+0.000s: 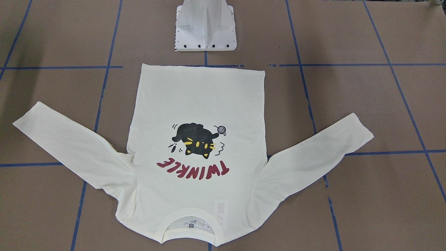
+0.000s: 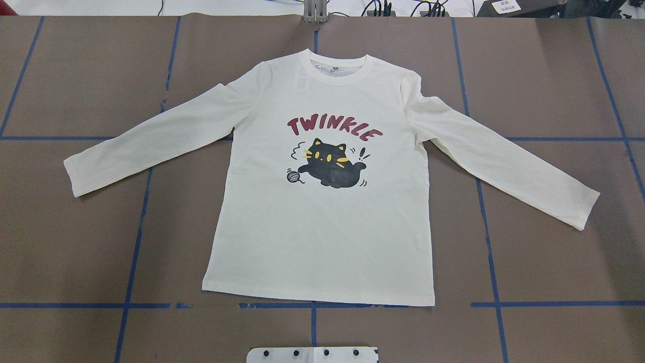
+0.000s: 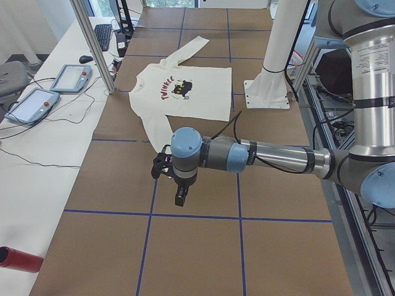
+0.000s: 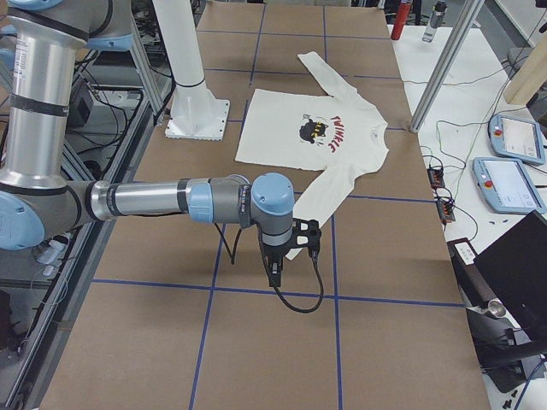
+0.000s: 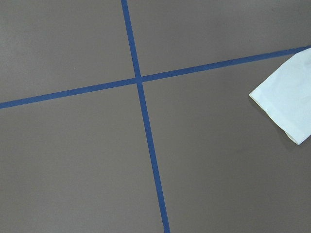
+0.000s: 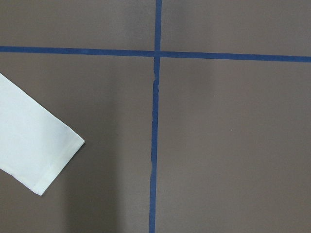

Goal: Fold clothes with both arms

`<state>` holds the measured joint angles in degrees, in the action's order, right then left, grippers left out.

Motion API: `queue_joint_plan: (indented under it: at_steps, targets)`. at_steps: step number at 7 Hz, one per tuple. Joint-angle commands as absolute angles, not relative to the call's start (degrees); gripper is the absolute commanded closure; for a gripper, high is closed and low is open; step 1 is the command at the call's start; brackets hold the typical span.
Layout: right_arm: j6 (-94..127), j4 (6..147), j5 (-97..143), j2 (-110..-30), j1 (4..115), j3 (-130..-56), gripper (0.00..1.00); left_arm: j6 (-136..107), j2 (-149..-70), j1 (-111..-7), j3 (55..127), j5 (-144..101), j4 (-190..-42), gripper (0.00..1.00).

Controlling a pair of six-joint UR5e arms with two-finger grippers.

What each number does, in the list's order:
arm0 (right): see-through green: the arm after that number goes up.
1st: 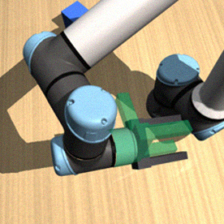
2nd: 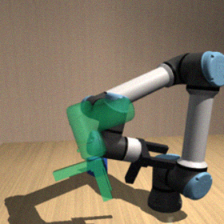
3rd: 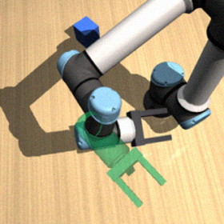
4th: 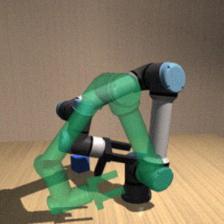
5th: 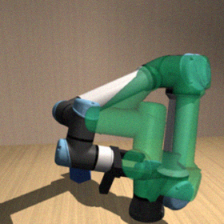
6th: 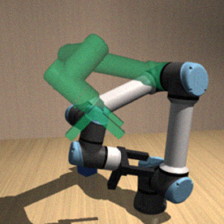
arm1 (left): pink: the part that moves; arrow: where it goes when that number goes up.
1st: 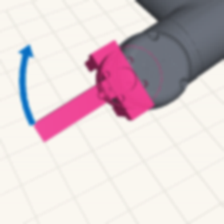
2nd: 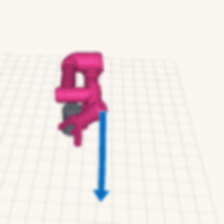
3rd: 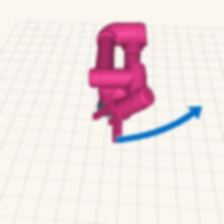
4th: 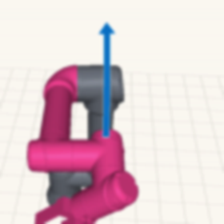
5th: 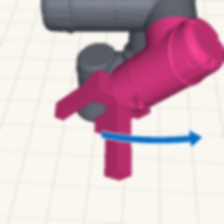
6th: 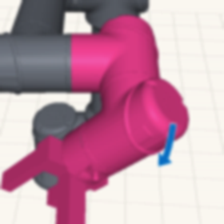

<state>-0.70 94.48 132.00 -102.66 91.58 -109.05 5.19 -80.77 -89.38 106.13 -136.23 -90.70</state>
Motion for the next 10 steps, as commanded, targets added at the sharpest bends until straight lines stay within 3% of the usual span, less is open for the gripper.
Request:
queue_joint_plan:
  at_steps: [1, 5, 10]
  targets:
    - [-0.7, 94.5, 132.0, -102.5, 91.6, -109.2, 0.0, 5.2, -80.5, -89.4, 107.7, -136.1, -90.6, 0.0]
    - [0.0, 92.0, 132.3, -99.5, 91.5, -111.2, 0.0, 5.0, -81.2, -89.1, 110.0, -136.3, -92.6, 0.0]
    - [0.2, 71.9, 136.2, -98.5, 91.4, -108.2, 0.0, -2.2, -87.7, -89.2, 108.5, -133.7, -108.7, 0.0]
